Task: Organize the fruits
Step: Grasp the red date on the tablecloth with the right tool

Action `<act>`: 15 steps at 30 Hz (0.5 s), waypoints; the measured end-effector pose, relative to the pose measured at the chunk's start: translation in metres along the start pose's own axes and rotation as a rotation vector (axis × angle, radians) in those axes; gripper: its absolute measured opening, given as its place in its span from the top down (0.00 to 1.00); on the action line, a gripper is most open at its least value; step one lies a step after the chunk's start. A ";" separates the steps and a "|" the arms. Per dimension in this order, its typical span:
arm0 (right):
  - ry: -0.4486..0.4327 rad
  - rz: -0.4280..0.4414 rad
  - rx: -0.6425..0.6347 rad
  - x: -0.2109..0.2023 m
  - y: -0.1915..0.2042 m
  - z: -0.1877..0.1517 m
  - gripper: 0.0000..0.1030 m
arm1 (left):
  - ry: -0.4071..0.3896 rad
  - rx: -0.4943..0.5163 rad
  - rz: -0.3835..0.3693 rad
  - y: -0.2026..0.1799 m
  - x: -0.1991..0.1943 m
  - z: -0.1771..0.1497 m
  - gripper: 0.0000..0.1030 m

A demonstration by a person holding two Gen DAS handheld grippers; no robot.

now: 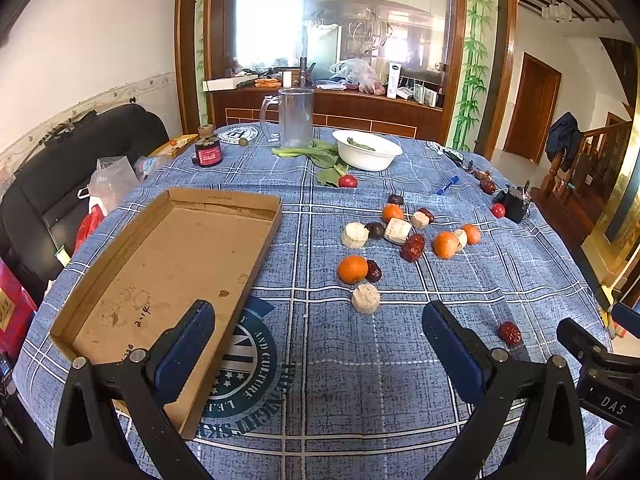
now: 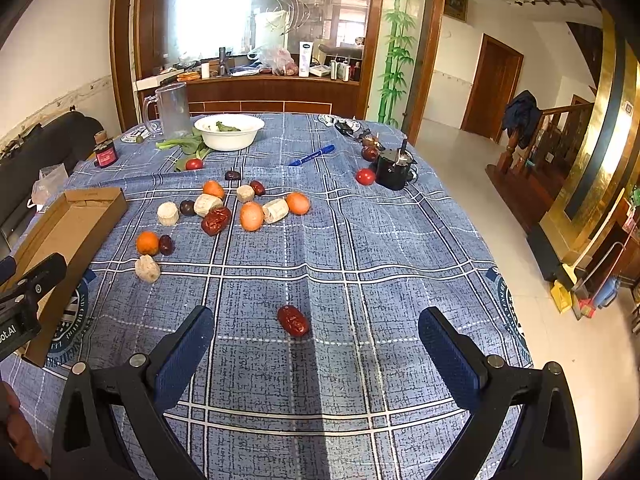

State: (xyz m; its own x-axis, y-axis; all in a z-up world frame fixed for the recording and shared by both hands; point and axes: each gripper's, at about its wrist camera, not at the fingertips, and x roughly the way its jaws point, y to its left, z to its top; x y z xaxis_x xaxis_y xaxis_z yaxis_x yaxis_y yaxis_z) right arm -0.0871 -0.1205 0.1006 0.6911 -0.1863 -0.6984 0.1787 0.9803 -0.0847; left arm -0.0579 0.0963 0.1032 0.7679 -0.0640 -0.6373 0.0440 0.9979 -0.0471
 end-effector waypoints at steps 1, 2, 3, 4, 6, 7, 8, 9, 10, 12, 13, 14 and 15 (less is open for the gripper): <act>-0.001 0.000 -0.001 0.000 0.000 0.000 0.00 | 0.001 -0.001 -0.001 -0.001 0.000 0.000 0.00; 0.000 0.001 -0.001 0.000 0.000 0.000 0.00 | 0.002 0.000 0.000 -0.001 0.000 0.000 0.00; 0.000 0.002 -0.002 0.001 -0.001 0.000 0.00 | 0.001 0.001 0.001 -0.003 -0.001 0.000 0.00; -0.001 0.002 -0.002 0.001 -0.002 0.000 0.00 | 0.000 0.002 0.000 -0.003 -0.001 0.000 0.00; 0.000 0.003 -0.002 0.001 -0.002 0.000 0.00 | -0.003 0.004 0.001 -0.005 -0.001 0.000 0.00; 0.000 0.002 -0.001 0.001 -0.002 -0.001 0.00 | -0.004 0.005 0.001 -0.006 -0.001 0.000 0.00; 0.001 0.002 -0.001 0.001 -0.002 -0.001 0.00 | -0.005 0.006 0.001 -0.006 -0.001 0.000 0.00; 0.001 0.004 -0.001 0.001 -0.002 -0.001 0.00 | -0.005 0.006 0.002 -0.007 -0.001 0.000 0.00; 0.002 0.005 -0.002 0.002 -0.003 -0.001 0.00 | -0.004 0.006 0.002 -0.007 -0.001 0.000 0.00; 0.002 0.005 -0.004 0.002 -0.003 -0.001 0.00 | -0.002 0.006 0.001 -0.008 -0.001 0.000 0.00; 0.003 0.006 -0.004 0.002 -0.004 -0.001 0.00 | -0.001 0.006 0.002 -0.008 -0.001 0.000 0.00; 0.002 0.007 -0.002 0.002 -0.004 -0.001 0.00 | 0.000 0.007 0.002 -0.009 -0.001 0.000 0.00; 0.003 0.008 -0.001 0.003 -0.004 -0.001 0.00 | 0.000 0.008 0.003 -0.009 -0.001 -0.001 0.00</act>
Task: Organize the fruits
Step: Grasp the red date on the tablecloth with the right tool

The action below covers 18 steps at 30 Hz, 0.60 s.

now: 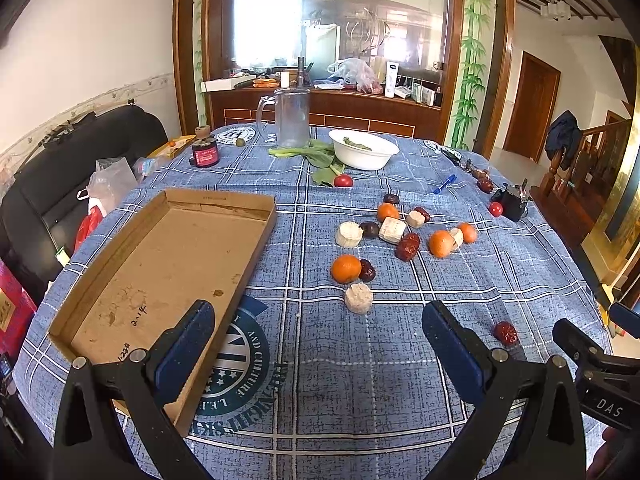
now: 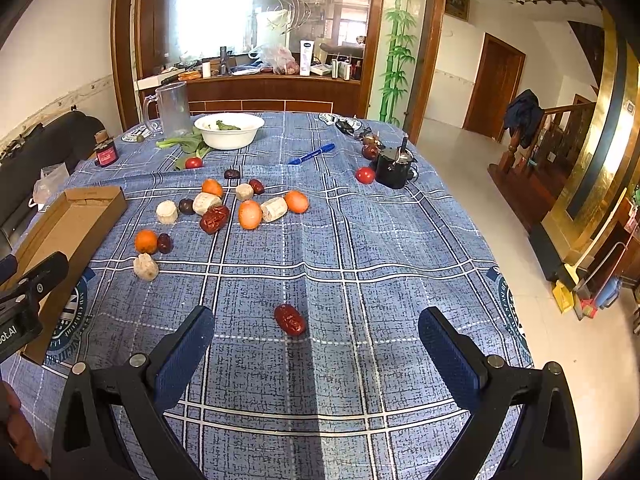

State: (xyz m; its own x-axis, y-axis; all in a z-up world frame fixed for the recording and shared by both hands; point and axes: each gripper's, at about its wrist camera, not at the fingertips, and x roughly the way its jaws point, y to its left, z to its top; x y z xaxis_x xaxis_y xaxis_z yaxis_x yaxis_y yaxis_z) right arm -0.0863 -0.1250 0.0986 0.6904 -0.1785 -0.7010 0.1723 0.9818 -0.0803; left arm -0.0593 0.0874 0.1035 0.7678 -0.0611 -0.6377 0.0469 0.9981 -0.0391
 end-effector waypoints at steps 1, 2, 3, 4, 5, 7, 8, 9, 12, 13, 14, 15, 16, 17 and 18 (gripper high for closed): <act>0.001 0.002 0.000 0.001 0.000 0.000 0.00 | 0.000 0.000 0.001 0.000 0.000 0.000 0.00; 0.004 0.003 0.001 0.001 -0.001 0.000 0.00 | 0.000 -0.001 0.000 0.000 0.000 0.000 0.00; 0.005 0.004 0.002 0.002 -0.001 0.000 0.00 | 0.000 -0.001 0.000 0.000 0.000 0.000 0.00; 0.008 0.006 0.004 0.003 -0.001 0.000 0.00 | -0.001 -0.001 0.002 0.000 0.000 0.000 0.00; 0.010 0.008 0.005 0.004 -0.001 0.000 0.00 | -0.001 0.000 0.002 0.000 0.000 0.000 0.00; 0.015 0.011 0.007 0.006 -0.001 0.000 0.00 | 0.005 0.000 0.005 0.000 0.002 -0.001 0.00; 0.017 0.013 0.007 0.007 -0.001 0.000 0.00 | 0.008 -0.001 0.006 0.000 0.003 -0.001 0.00; 0.018 0.014 0.006 0.008 -0.001 0.000 0.00 | 0.012 0.000 0.008 0.000 0.004 -0.002 0.00; 0.028 0.018 0.002 0.011 0.000 -0.001 0.00 | 0.024 -0.003 0.013 0.001 0.008 -0.004 0.00; 0.031 0.020 0.000 0.013 0.000 -0.001 0.00 | 0.026 -0.004 0.014 0.002 0.009 -0.004 0.00; 0.032 0.022 -0.001 0.014 -0.001 -0.002 0.00 | 0.029 -0.004 0.020 0.003 0.010 -0.005 0.00; 0.034 0.027 -0.003 0.016 -0.001 -0.002 0.00 | 0.033 -0.003 0.027 0.003 0.012 -0.005 0.00; 0.038 0.037 -0.004 0.018 -0.002 -0.002 0.00 | 0.037 -0.003 0.034 0.005 0.013 -0.005 0.00; 0.042 0.047 -0.005 0.020 -0.003 -0.002 0.00 | 0.043 -0.002 0.043 0.007 0.015 -0.005 0.00; 0.048 0.062 -0.009 0.023 -0.004 -0.003 0.00 | 0.049 -0.002 0.051 0.008 0.017 -0.006 0.00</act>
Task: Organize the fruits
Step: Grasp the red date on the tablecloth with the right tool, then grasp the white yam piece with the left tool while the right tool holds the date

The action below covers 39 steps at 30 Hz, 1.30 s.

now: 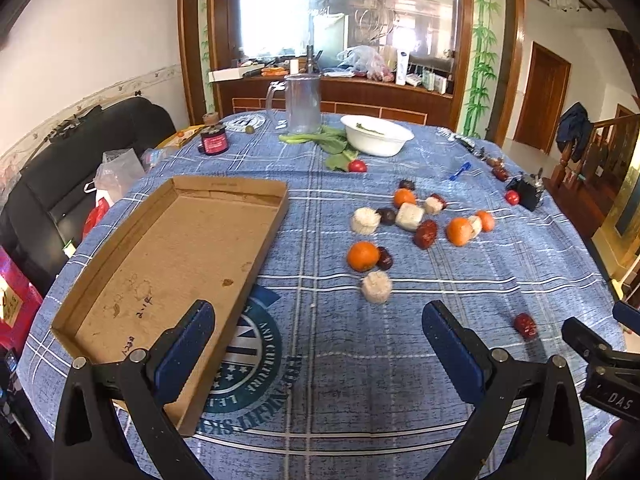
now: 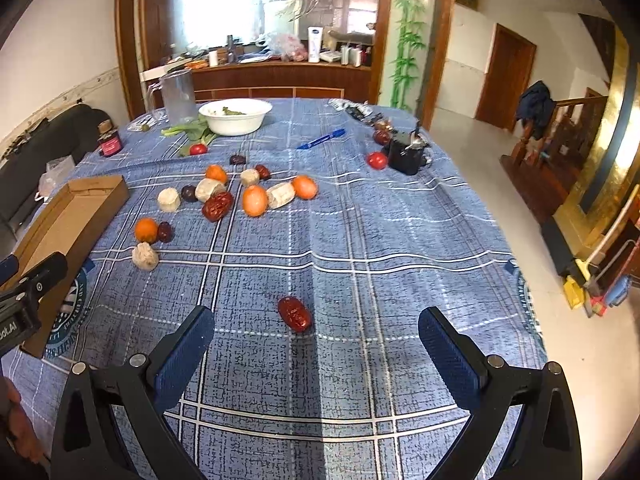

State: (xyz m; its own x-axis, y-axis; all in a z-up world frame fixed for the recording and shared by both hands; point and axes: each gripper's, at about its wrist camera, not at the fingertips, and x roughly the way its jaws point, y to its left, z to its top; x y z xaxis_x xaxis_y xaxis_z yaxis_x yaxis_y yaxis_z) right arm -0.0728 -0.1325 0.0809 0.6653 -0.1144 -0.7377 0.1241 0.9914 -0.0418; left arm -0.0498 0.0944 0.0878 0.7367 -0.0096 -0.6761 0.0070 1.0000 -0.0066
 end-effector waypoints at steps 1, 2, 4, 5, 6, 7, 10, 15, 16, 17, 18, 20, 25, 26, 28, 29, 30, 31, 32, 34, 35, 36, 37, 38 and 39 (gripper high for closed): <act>0.011 0.015 -0.006 0.005 -0.001 0.000 0.00 | 0.007 0.000 0.008 0.002 0.002 -0.001 0.00; 0.020 0.026 -0.010 0.008 -0.001 0.000 0.00 | 0.014 0.000 0.016 0.003 0.004 -0.001 0.00; 0.039 0.072 -0.011 0.017 -0.002 0.000 0.00 | 0.031 0.002 0.030 0.005 0.008 -0.003 0.00; 0.055 0.096 -0.015 0.024 -0.001 0.000 0.00 | 0.038 0.003 0.036 0.007 0.010 -0.004 0.00; 0.063 0.105 -0.020 0.027 0.000 0.000 0.00 | 0.045 0.005 0.041 0.008 0.012 -0.005 0.00; 0.076 0.107 -0.032 0.034 0.002 0.000 0.01 | 0.050 0.006 0.045 0.009 0.013 -0.006 0.00; 0.114 0.144 -0.058 0.053 0.007 0.000 0.07 | 0.066 0.005 0.048 0.012 0.016 -0.008 0.00; 0.234 0.244 -0.030 0.089 0.001 -0.003 0.40 | 0.086 0.005 0.047 0.012 0.022 -0.010 0.00; 0.236 0.251 -0.020 0.090 -0.001 -0.004 0.41 | 0.092 0.005 0.046 0.012 0.024 -0.010 0.00; 0.222 0.265 -0.015 0.089 -0.002 -0.003 0.43 | 0.100 0.002 0.041 0.011 0.026 -0.010 0.00; 0.225 0.272 -0.012 0.089 -0.003 -0.002 0.46 | 0.104 0.000 0.037 0.010 0.028 -0.009 0.00; 0.226 0.267 -0.019 0.090 -0.003 -0.001 0.67 | 0.118 -0.001 0.031 0.008 0.033 -0.007 0.00; 0.213 0.252 -0.050 0.085 -0.007 0.002 0.76 | 0.155 -0.005 0.008 -0.004 0.048 0.002 0.00; 0.211 0.240 -0.060 0.083 -0.007 0.002 0.76 | 0.163 -0.004 0.001 -0.006 0.051 0.004 0.00; 0.219 0.245 -0.063 0.080 -0.008 0.003 0.76 | 0.177 0.003 -0.003 -0.013 0.056 0.008 0.00; 0.213 0.263 -0.058 0.078 -0.009 0.003 0.76 | 0.181 0.006 -0.002 -0.015 0.057 0.008 0.00; 0.209 0.272 -0.060 0.078 -0.008 0.003 0.76 | 0.186 0.010 -0.003 -0.018 0.058 0.009 0.00; 0.198 0.287 -0.069 0.076 -0.007 0.003 0.75 | 0.189 0.012 -0.008 -0.020 0.059 0.010 0.00; 0.192 0.289 -0.075 0.075 -0.006 0.002 0.74 | 0.191 0.017 -0.014 -0.023 0.059 0.009 0.00; 0.195 0.299 -0.102 0.077 -0.003 0.000 0.71 | 0.191 0.025 -0.012 -0.026 0.060 0.010 0.00; 0.199 0.295 -0.111 0.080 -0.002 -0.001 0.71 | 0.193 0.028 -0.014 -0.028 0.060 0.009 0.00; 0.211 0.296 -0.111 0.084 -0.002 -0.002 0.71 | 0.196 0.030 -0.014 -0.028 0.061 0.009 0.00; 0.230 0.313 -0.097 0.088 -0.004 -0.003 0.71 | 0.197 0.029 -0.012 -0.028 0.061 0.009 0.00; 0.227 0.327 -0.086 0.090 -0.006 -0.004 0.71 | 0.200 0.028 -0.011 -0.029 0.062 0.008 0.00; 0.225 0.329 -0.088 0.090 -0.007 -0.004 0.71 | 0.204 0.025 -0.010 -0.028 0.063 0.008 0.00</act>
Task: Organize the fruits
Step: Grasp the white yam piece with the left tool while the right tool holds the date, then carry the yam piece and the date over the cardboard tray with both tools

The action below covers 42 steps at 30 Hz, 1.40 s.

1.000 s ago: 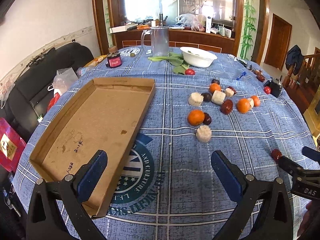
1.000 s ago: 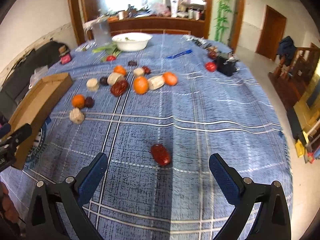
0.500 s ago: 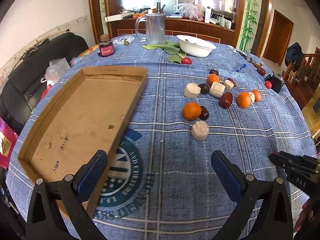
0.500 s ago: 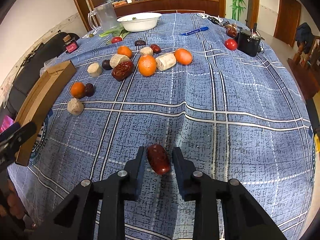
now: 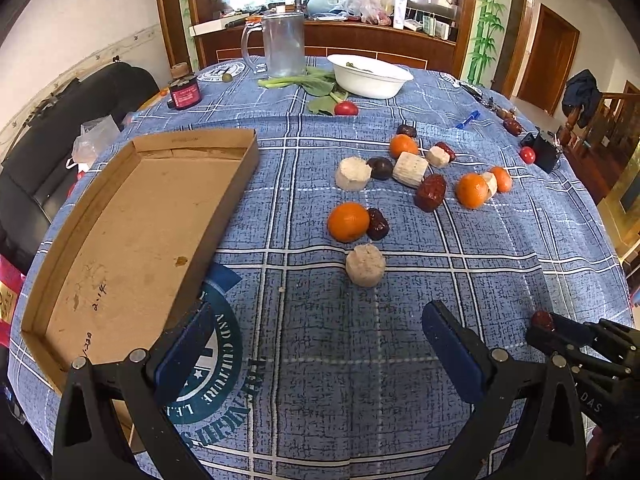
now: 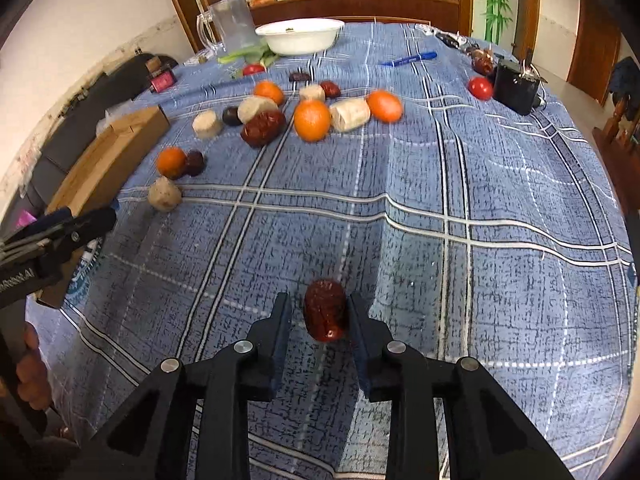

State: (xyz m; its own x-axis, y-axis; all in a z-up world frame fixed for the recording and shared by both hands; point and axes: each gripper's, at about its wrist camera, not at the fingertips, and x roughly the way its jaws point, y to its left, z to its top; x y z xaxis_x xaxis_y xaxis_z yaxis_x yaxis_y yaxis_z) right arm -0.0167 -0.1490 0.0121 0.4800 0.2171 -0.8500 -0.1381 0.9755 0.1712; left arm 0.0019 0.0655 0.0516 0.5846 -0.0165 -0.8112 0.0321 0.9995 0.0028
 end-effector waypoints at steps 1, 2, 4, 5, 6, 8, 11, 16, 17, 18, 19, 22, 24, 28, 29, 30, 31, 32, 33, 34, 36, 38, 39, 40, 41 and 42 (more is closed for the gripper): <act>0.001 0.002 -0.006 0.001 0.000 0.001 0.71 | 0.005 -0.004 -0.003 0.000 0.001 0.000 0.00; 0.003 0.001 -0.012 0.001 0.001 0.001 0.72 | 0.014 -0.010 -0.007 0.000 0.003 0.001 0.00; 0.002 0.008 -0.016 0.000 0.001 0.001 0.78 | 0.031 -0.025 -0.018 0.001 0.008 0.003 0.00; -0.001 0.021 -0.012 -0.002 0.001 0.001 0.78 | 0.043 -0.036 -0.027 0.002 0.011 0.005 0.00; -0.007 0.023 -0.009 -0.006 0.002 0.000 0.78 | 0.055 -0.051 -0.036 0.002 0.015 0.008 0.00; -0.014 0.030 -0.007 -0.010 0.002 0.000 0.78 | 0.070 -0.067 -0.053 0.000 0.021 0.012 0.00; -0.021 0.038 0.002 -0.015 -0.001 -0.004 0.78 | 0.105 -0.082 -0.076 -0.006 0.034 0.018 0.01; -0.026 0.056 0.021 -0.020 -0.007 -0.009 0.78 | 0.162 -0.082 -0.105 -0.014 0.059 0.020 0.42; -0.028 0.061 0.022 -0.021 -0.007 -0.011 0.78 | 0.135 -0.077 -0.091 -0.014 0.058 0.021 0.52; -0.029 0.063 0.021 -0.021 -0.007 -0.011 0.78 | 0.131 -0.074 -0.106 -0.014 0.059 0.021 0.74; -0.031 0.065 0.016 -0.022 -0.006 -0.012 0.78 | 0.137 -0.072 -0.132 -0.015 0.061 0.022 0.73; -0.039 0.071 0.005 -0.024 -0.004 -0.014 0.78 | 0.143 -0.095 -0.147 -0.013 0.058 0.021 0.73; -0.044 0.068 -0.004 -0.025 -0.003 -0.016 0.78 | 0.150 -0.110 -0.162 -0.011 0.055 0.019 0.73; -0.064 0.066 -0.006 -0.030 -0.003 -0.018 0.77 | 0.154 -0.114 -0.163 -0.010 0.042 0.010 0.73; -0.068 0.066 -0.006 -0.031 -0.003 -0.018 0.78 | 0.150 -0.108 -0.163 -0.011 0.038 0.008 0.73; -0.075 0.066 -0.006 -0.033 -0.003 -0.018 0.77 | 0.143 -0.097 -0.162 -0.012 0.032 0.004 0.73; -0.079 0.069 -0.007 -0.034 -0.002 -0.018 0.77 | 0.137 -0.090 -0.160 -0.012 0.027 0.001 0.73; -0.082 0.072 -0.008 -0.035 -0.001 -0.018 0.77 | 0.134 -0.084 -0.160 -0.013 0.022 -0.001 0.73; -0.087 0.074 -0.009 -0.037 0.000 -0.017 0.77 | 0.134 -0.081 -0.165 -0.013 0.016 -0.004 0.73; -0.091 0.072 -0.011 -0.038 0.002 -0.017 0.77 | 0.134 -0.081 -0.171 -0.012 0.011 -0.006 0.73; -0.089 0.072 -0.019 -0.039 0.008 -0.015 0.77 | 0.123 -0.080 -0.188 -0.008 0.001 -0.008 0.73; -0.100 0.057 -0.041 -0.040 0.017 -0.012 0.77 | 0.095 -0.072 -0.198 -0.001 -0.009 -0.008 0.73; -0.106 0.043 -0.045 -0.039 0.023 -0.010 0.77 | 0.085 -0.066 -0.196 0.003 -0.013 -0.007 0.73; -0.103 0.046 -0.036 -0.039 0.026 -0.009 0.77 | 0.077 -0.061 -0.198 0.007 -0.017 -0.006 0.73; -0.100 0.059 -0.027 -0.038 0.029 -0.007 0.77 | 0.067 -0.054 -0.198 0.012 -0.022 -0.005 0.73; -0.099 0.068 -0.027 -0.037 0.034 -0.005 0.77 | 0.051 -0.045 -0.192 0.018 -0.027 -0.004 0.73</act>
State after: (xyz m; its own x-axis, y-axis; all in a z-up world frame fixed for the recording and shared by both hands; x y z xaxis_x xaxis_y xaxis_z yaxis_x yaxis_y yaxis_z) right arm -0.0434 -0.1238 0.0469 0.5519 0.2860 -0.7833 -0.1955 0.9575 0.2119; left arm -0.0168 0.0838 0.0712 0.5289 -0.2070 -0.8230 0.1022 0.9783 -0.1804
